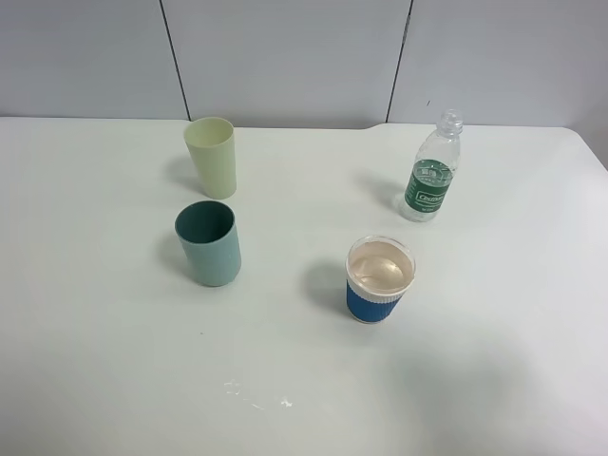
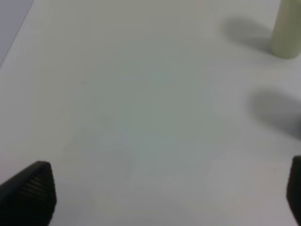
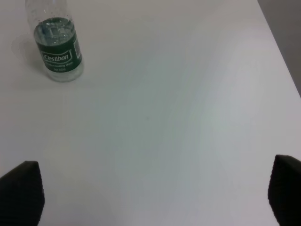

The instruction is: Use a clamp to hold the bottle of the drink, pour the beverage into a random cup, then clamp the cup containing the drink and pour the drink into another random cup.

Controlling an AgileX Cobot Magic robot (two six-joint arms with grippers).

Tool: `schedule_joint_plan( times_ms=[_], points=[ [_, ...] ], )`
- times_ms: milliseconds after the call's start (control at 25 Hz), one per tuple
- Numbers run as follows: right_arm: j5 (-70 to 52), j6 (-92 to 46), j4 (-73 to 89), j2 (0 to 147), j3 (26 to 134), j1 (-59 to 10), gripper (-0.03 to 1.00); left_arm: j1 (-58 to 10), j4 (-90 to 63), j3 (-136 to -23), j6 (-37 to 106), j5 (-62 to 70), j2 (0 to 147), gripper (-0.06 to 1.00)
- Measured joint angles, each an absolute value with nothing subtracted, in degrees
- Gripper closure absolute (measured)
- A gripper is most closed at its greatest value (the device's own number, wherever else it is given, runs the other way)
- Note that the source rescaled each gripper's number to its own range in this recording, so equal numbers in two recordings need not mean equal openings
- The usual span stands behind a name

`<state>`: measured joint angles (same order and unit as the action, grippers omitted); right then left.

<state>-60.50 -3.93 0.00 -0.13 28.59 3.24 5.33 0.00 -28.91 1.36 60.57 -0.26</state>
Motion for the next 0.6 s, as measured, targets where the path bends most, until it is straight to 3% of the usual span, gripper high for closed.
schedule_joint_plan(
  times_ms=[600],
  points=[
    [-60.5, -3.93, 0.0, -0.13, 28.59, 3.24, -0.03, 3.67, 0.0, -28.91, 0.39, 60.57, -0.26, -0.05]
  ],
)
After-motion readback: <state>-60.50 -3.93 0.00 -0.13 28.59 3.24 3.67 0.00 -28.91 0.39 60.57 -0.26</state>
